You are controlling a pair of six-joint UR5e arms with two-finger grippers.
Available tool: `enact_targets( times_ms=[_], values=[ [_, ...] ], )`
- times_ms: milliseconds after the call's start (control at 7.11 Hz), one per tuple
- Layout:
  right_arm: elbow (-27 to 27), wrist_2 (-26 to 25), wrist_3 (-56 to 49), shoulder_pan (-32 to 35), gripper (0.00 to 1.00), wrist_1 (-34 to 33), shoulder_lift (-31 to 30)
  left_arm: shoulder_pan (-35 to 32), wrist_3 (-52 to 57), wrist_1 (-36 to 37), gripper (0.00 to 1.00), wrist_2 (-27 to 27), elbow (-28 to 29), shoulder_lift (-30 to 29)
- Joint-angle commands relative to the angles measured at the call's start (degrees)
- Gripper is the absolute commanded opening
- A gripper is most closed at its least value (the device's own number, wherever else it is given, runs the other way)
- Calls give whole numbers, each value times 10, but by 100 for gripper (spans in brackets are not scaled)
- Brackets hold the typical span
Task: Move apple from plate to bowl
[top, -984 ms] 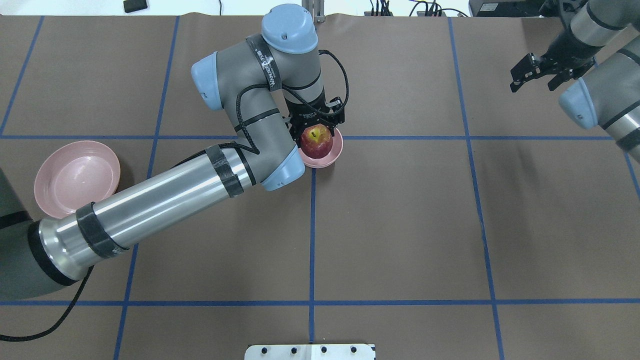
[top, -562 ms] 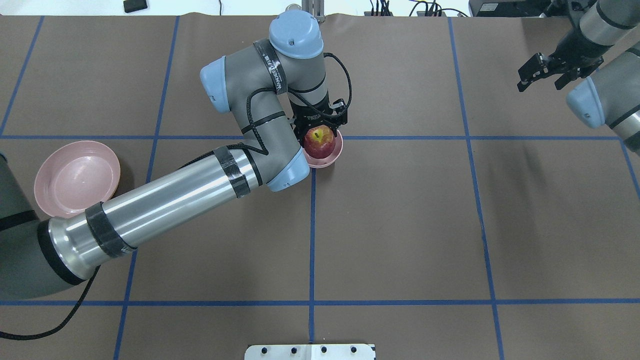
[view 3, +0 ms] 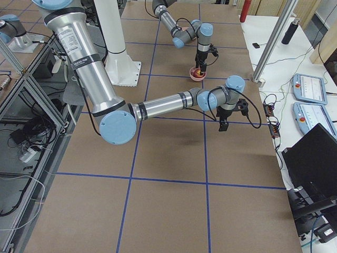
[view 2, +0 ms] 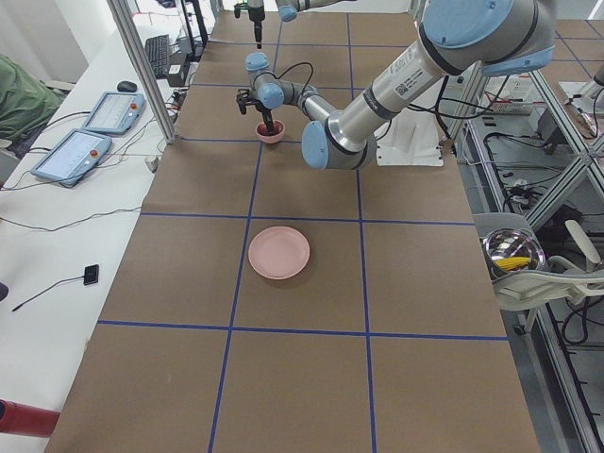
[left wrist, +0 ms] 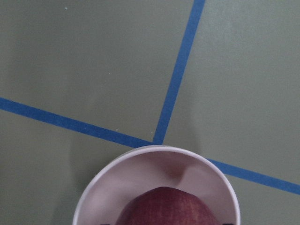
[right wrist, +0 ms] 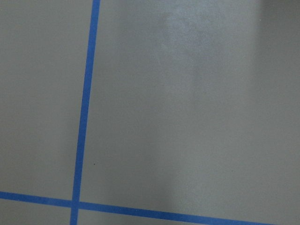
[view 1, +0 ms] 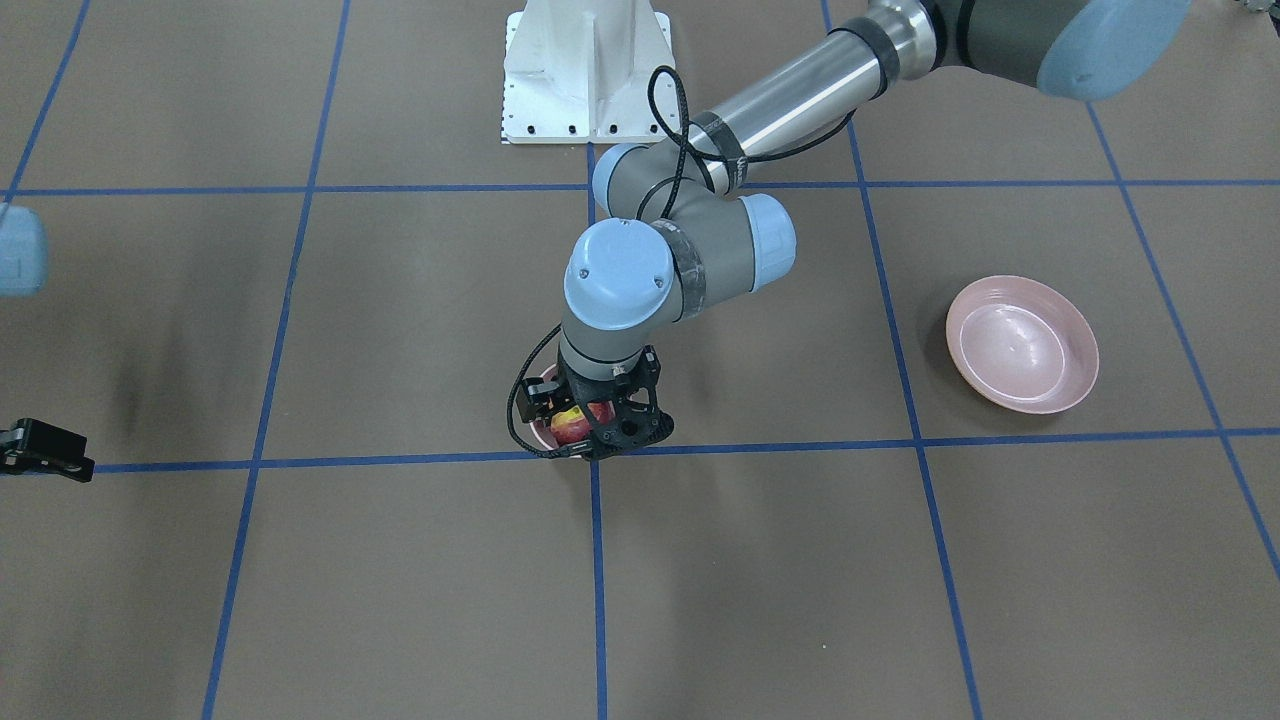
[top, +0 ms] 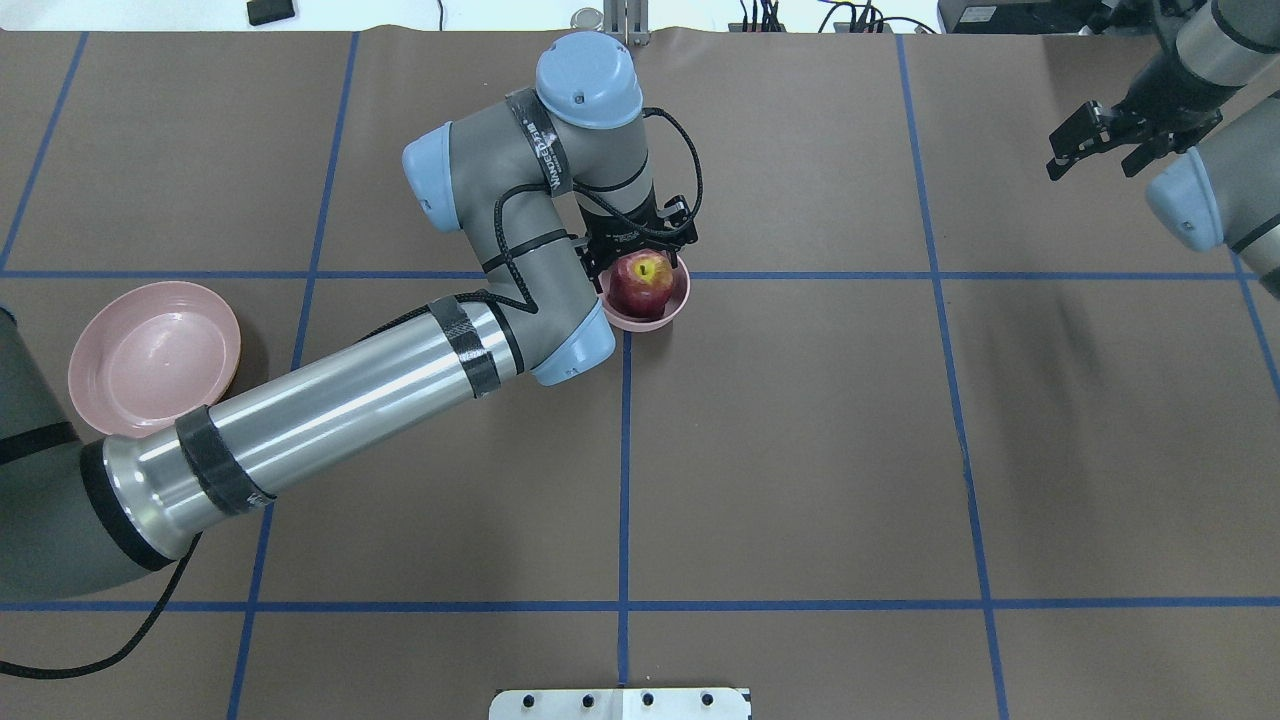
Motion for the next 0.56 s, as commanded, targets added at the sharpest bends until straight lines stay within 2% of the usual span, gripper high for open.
enact_targets(
  times_ms=[0, 141, 281, 422],
  values=[
    [2, -1, -3, 13, 100, -4, -2, -1, 2, 4, 99, 14, -36, 13],
    [0, -2, -33, 32, 100, -30, -8, -17, 5, 8, 99, 13, -88, 47],
    [2, -6, -100, 50, 100, -55, -25, -41, 37, 46, 99, 11, -172, 99],
    [2, -6, -151, 70, 100, -56, -51, -63, 122, 141, 99, 10, -274, 153]
  ],
)
